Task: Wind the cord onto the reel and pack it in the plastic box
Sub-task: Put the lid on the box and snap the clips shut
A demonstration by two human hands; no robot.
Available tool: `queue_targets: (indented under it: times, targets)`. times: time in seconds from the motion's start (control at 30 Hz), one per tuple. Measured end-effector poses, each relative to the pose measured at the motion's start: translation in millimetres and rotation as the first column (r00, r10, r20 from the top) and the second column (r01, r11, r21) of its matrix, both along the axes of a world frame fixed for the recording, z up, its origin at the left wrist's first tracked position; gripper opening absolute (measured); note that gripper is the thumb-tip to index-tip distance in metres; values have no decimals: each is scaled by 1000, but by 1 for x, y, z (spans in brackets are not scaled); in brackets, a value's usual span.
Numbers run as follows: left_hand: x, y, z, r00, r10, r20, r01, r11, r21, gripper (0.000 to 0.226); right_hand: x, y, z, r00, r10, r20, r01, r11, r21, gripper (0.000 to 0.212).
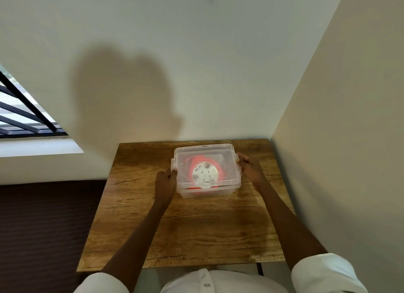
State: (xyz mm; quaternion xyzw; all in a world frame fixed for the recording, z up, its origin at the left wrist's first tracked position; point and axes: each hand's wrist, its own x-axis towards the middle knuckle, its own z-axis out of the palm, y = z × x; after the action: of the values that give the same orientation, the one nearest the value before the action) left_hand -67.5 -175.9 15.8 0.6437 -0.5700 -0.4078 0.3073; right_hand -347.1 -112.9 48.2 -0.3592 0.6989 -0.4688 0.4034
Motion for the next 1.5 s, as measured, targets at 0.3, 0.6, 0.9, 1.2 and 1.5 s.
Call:
queue_targets:
  times: [0.3,0.6,0.9,1.2,1.5]
  targets:
    - [0,5,-3,999,-12,-30,12,1000,-15,33,0,1,-6,999,-36,-34,38,998,46,31]
    - [1,2,-11,928,149,-341,-82,976,202,20,-16,2,-14,1000,23,3,-24,990,142,36]
    - [8,-17,-17,877,237,-418,-54,913,405,20,-24,-13,-12,997,71,15,-73,962,265,27]
    - [11,-45,-6,935,237,-263,-174,955,240,24,-20,-17,-5,981,100,166,-153,926,344,31]
    - [18,-41,-10,917,297,-265,-247,947,205,37,9,-8,-14,943,172,286,-268,900,344,30]
